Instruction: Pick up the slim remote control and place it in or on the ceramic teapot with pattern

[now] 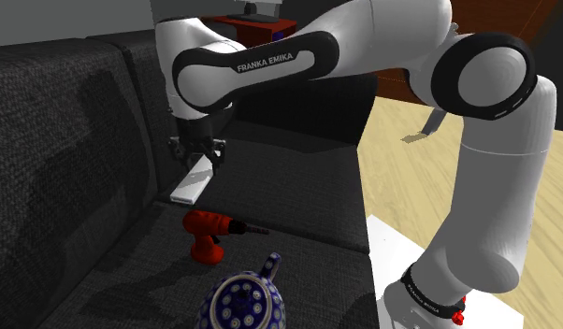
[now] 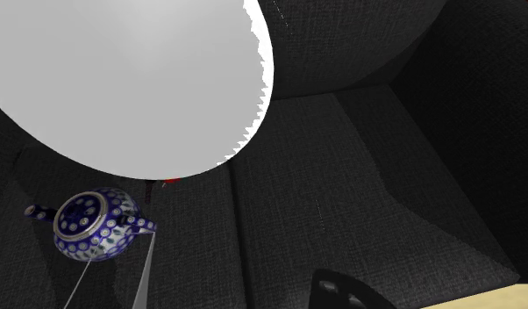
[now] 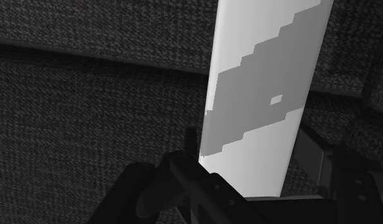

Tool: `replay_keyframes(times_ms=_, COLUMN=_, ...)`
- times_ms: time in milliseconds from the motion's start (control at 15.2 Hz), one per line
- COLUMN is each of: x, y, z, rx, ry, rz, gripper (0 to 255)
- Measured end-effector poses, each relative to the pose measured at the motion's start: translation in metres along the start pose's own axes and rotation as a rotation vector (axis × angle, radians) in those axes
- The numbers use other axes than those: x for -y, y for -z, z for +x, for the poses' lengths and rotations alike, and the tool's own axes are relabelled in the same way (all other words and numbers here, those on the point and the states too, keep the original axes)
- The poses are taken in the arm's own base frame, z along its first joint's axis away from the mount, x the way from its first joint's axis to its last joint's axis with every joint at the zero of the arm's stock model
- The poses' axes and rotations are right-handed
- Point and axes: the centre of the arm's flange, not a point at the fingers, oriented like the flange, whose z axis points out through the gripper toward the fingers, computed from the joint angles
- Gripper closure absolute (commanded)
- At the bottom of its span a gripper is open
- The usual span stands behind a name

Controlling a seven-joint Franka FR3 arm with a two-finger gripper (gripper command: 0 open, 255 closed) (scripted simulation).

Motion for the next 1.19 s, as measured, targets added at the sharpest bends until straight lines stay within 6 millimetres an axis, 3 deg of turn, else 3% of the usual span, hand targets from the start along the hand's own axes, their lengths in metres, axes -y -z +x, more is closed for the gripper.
replay_keyframes(times_ms=1188, x=-0.006, y=0.094, z=0.001, rx=0.000, ry=0.000, rz=0.000, gripper=255)
